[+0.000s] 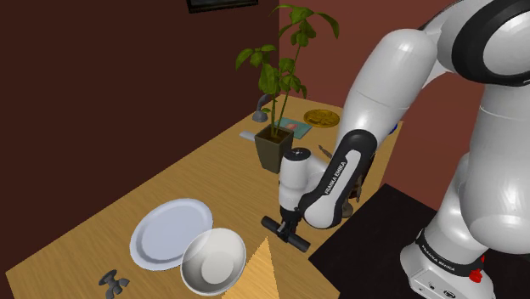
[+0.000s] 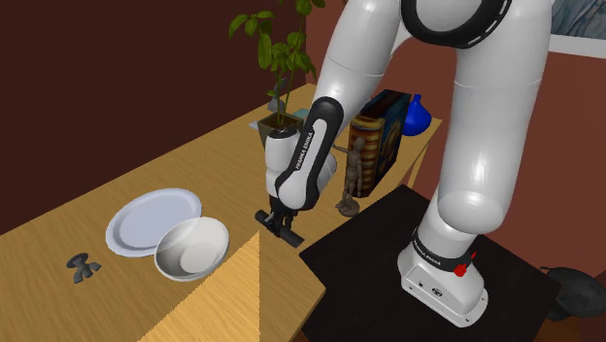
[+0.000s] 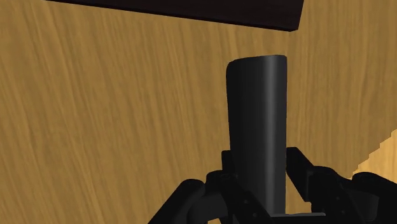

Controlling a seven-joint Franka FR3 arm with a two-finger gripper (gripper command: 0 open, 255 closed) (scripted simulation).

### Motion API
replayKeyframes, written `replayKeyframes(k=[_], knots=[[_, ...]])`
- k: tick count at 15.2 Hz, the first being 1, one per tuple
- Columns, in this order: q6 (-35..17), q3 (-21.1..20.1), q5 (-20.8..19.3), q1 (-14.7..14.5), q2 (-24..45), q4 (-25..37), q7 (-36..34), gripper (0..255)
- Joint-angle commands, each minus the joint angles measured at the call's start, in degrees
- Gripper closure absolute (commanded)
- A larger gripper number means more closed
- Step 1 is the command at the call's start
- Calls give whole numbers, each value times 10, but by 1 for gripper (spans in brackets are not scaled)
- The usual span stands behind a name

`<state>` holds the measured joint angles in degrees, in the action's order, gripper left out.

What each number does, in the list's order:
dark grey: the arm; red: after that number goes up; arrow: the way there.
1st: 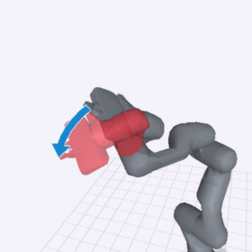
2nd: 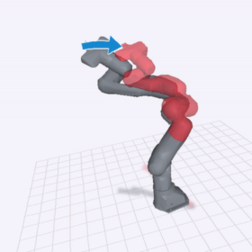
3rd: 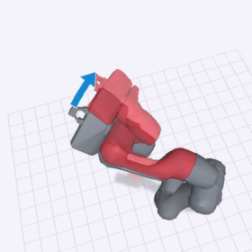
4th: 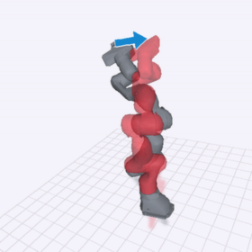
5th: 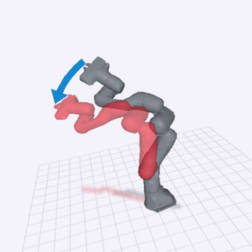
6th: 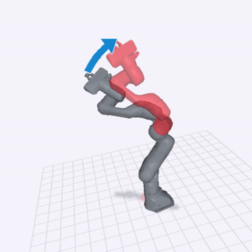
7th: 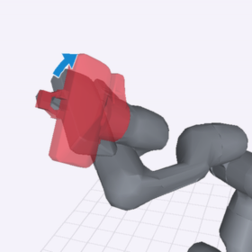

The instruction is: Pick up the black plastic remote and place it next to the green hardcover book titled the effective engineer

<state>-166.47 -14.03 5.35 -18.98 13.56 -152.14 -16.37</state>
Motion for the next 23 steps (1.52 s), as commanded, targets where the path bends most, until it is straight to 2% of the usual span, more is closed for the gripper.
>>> replayKeyframes(k=[1,15,23], knots=[[15,-7,7,4,-18,-3,3,255],[143,-25,54,13,-154,-8,29,255],[169,46,34,84,-118,41,150,255]])
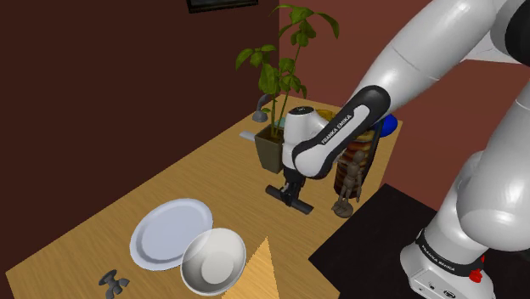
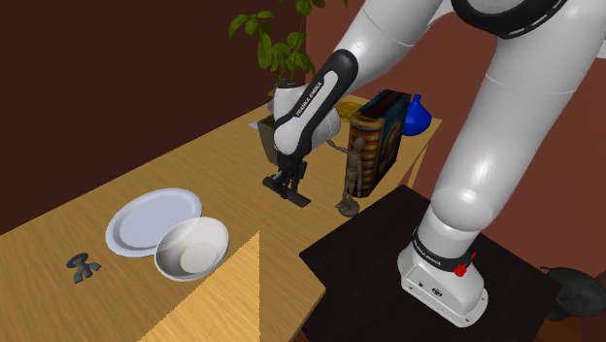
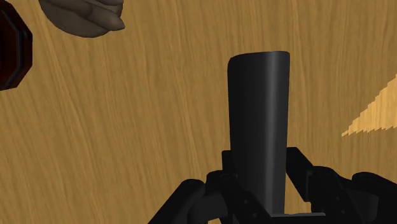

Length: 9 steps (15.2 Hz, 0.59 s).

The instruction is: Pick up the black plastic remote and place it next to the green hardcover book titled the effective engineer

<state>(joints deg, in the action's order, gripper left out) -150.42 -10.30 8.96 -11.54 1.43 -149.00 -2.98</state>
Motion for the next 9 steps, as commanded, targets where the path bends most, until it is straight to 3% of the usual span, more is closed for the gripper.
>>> replayKeyframes(k=[1,9], knots=[[12,17,-5,17,10,19,30,255],[52,70,-18,80,76,117,132,255]])
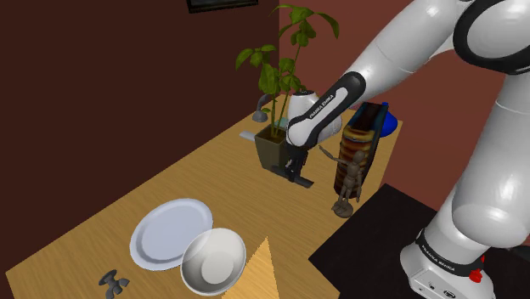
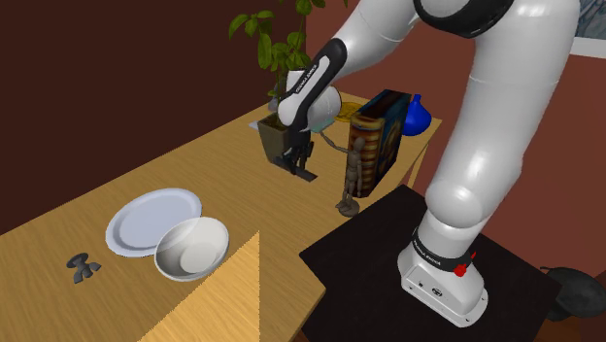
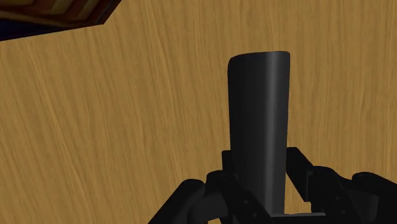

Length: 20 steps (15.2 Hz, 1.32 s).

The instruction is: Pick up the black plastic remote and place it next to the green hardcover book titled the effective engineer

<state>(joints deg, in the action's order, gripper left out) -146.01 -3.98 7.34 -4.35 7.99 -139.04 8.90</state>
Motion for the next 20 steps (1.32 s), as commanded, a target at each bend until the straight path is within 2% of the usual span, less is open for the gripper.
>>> replayKeyframes(k=[1,11,20], knots=[[14,12,-3,16,21,32,25,255],[89,50,-5,86,136,215,125,255],[187,67,-3,145,272,443,190,255]])
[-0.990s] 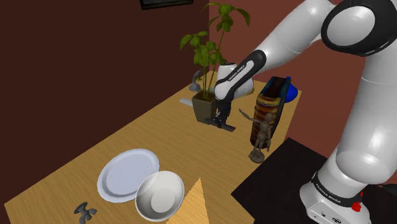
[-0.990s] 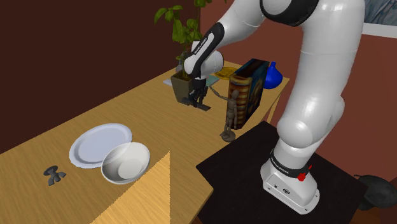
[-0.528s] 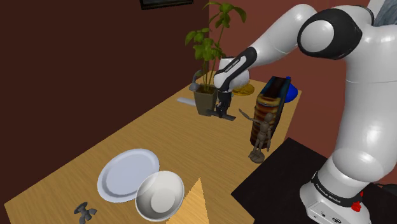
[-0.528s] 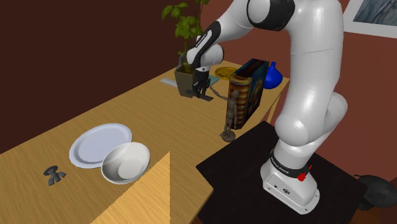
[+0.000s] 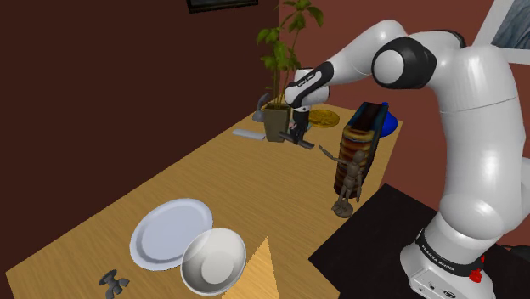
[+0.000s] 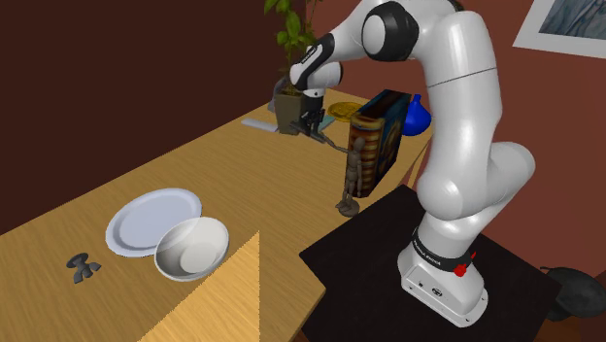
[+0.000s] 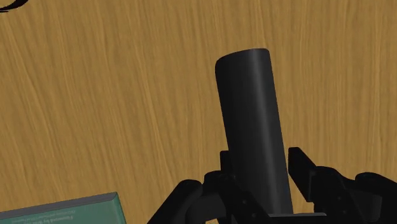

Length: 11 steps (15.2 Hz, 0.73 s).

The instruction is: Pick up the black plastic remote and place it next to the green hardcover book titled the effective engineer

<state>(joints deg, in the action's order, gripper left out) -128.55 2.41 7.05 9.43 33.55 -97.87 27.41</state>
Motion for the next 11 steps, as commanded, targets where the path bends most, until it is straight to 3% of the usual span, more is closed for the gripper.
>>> replayKeyframes(k=[1,11], knots=[[15,3,0,8,19,37,6,255],[-35,-1,5,10,70,36,11,255]])
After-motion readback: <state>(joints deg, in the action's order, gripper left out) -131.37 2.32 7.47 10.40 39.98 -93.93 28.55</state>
